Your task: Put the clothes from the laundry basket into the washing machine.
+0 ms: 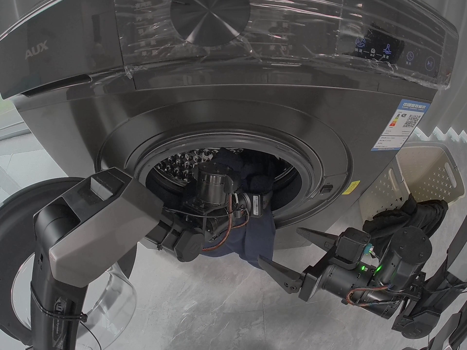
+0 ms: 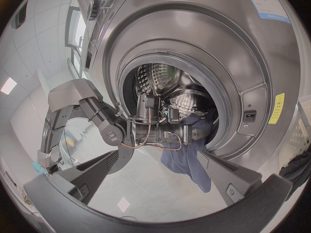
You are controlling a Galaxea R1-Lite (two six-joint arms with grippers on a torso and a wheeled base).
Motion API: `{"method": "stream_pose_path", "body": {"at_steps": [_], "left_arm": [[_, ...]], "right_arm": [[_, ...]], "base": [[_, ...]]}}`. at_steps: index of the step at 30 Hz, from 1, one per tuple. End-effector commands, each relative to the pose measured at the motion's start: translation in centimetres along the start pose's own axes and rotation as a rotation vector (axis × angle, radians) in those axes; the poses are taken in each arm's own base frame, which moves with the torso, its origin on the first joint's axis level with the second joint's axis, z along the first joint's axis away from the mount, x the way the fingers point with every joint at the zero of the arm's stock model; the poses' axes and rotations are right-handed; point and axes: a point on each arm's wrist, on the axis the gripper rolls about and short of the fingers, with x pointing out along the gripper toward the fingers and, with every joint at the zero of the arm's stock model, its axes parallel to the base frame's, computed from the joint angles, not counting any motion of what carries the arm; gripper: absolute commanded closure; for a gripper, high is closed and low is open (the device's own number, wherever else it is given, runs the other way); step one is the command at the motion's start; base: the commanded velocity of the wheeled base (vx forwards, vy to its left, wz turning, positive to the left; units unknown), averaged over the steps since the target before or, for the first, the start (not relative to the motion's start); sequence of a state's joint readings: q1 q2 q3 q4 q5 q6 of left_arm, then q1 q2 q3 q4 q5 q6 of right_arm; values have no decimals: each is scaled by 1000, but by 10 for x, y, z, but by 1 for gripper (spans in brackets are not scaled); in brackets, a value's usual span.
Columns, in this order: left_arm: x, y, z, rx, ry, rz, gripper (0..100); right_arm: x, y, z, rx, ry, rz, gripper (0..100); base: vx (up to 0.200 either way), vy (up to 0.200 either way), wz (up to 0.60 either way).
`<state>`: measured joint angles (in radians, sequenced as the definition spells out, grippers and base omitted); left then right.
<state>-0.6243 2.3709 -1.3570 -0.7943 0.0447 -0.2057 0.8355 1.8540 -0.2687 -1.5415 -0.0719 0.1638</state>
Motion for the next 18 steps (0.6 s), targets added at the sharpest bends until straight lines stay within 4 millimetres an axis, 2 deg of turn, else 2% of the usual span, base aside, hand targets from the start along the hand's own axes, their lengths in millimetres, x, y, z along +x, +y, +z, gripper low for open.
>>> {"method": "stream_pose_path", "body": {"at_steps": [1, 5, 13, 18], "left_arm": [[4, 2, -2, -2, -1, 6, 100], [5, 4, 6, -8, -32, 10, 100], [20, 31, 64, -40, -269, 128, 100], [26, 34, 86, -61, -367, 160, 100]], "right_arm": [[0, 0, 0, 0, -2, 1, 0], [1, 0, 1, 1, -5, 1, 0], [1, 0, 1, 1, -7, 1, 0], [1, 0, 1, 1, -7, 1, 0]], "base": [[0, 0, 0], [0, 0, 0], [0, 0, 0], [0, 0, 0]]}}
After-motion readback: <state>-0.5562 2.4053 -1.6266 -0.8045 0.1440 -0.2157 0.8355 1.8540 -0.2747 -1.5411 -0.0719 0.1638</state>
